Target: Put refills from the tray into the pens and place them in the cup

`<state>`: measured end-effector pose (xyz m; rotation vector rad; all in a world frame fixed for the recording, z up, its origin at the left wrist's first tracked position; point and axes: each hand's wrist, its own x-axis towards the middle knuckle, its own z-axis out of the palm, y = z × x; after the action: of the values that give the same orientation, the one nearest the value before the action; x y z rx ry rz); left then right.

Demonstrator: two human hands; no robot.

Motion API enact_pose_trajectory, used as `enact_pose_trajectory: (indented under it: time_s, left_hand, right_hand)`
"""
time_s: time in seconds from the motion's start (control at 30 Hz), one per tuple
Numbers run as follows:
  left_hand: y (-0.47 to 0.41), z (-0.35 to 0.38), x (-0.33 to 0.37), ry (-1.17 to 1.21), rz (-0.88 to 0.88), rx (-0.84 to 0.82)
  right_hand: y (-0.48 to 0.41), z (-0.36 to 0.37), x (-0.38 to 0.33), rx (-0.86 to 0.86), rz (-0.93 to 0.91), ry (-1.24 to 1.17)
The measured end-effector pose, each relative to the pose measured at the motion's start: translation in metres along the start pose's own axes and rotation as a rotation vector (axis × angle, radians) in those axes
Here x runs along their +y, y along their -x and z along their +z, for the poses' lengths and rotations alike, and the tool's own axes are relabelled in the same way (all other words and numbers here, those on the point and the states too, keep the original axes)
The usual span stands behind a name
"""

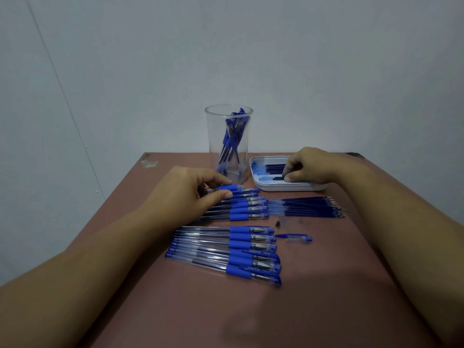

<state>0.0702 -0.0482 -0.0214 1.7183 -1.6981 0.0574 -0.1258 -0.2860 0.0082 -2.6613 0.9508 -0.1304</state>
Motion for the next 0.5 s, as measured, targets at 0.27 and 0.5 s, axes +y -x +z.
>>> enact_pose_trajectory:
  time_s: [0.27, 0.5]
  left_hand:
    - [0.0, -0.001, 0.0, -0.02, -0.011, -0.005]
    - [0.0, -0.002, -0.001, -0.026, -0.019, -0.001]
  right_hand:
    - [-0.002, 0.002, 0.001, 0.018, -0.021, -0.065]
    - [0.029, -0.011, -0.031, 0.206, -0.154, -0.118]
